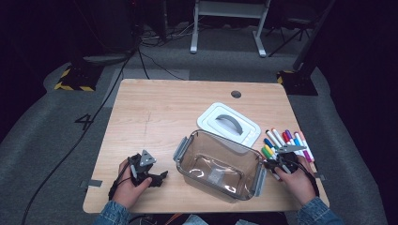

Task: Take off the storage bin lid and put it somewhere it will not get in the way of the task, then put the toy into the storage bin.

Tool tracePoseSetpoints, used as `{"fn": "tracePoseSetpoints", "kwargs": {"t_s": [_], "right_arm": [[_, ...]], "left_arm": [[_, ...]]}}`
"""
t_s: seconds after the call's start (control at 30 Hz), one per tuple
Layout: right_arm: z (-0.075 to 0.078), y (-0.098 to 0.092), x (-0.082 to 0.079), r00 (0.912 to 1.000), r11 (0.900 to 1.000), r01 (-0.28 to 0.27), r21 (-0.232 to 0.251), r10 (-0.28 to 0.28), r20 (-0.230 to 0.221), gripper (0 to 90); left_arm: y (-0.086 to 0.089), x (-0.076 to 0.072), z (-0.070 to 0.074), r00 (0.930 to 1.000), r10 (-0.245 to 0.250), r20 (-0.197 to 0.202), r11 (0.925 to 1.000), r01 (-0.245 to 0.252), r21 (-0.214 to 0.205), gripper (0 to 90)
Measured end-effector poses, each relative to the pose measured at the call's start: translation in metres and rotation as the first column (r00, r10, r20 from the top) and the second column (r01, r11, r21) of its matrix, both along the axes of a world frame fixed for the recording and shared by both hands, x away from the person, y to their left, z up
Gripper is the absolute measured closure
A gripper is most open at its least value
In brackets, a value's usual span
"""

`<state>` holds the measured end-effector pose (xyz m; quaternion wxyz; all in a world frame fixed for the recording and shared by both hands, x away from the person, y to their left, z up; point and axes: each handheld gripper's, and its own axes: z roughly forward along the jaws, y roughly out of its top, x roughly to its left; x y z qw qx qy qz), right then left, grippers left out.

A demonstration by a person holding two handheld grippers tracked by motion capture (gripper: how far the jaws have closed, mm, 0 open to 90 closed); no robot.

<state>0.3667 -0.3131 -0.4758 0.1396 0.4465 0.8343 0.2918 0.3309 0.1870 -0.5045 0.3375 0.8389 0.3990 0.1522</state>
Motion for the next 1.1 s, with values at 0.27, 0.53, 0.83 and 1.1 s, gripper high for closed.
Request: {"fn": "tracePoseSetpoints", "kwargs": {"t_s": [0.27,0.53,0.83,1.1], "right_arm": [[0.026,-0.009,-0.005,0.9996,0.9981,-0.004,0.062,0.003,0.028,76.9],[0.058,-0.01,-0.008,0.9984,0.9939,-0.022,0.108,0.016,0.055,76.9],[0.098,-0.003,-0.012,0.9926,0.989,-0.066,0.132,0.052,0.11,77.0],[0.128,0.018,-0.019,0.9804,0.9769,-0.152,0.15,0.13,0.148,76.9]], "left_arm": [[0.0,0.0,0.0,1.0,0.0,0.0,1.0,0.0,0.0,13.1],[0.0,0.0,0.0,1.0,0.0,0.0,1.0,0.0,0.0,13.2],[0.0,0.0,0.0,1.0,0.0,-0.001,1.0,0.0,-0.001,13.1],[-0.001,0.001,0.0,1.0,-0.002,-0.001,1.0,0.002,0.0,12.7]]}}
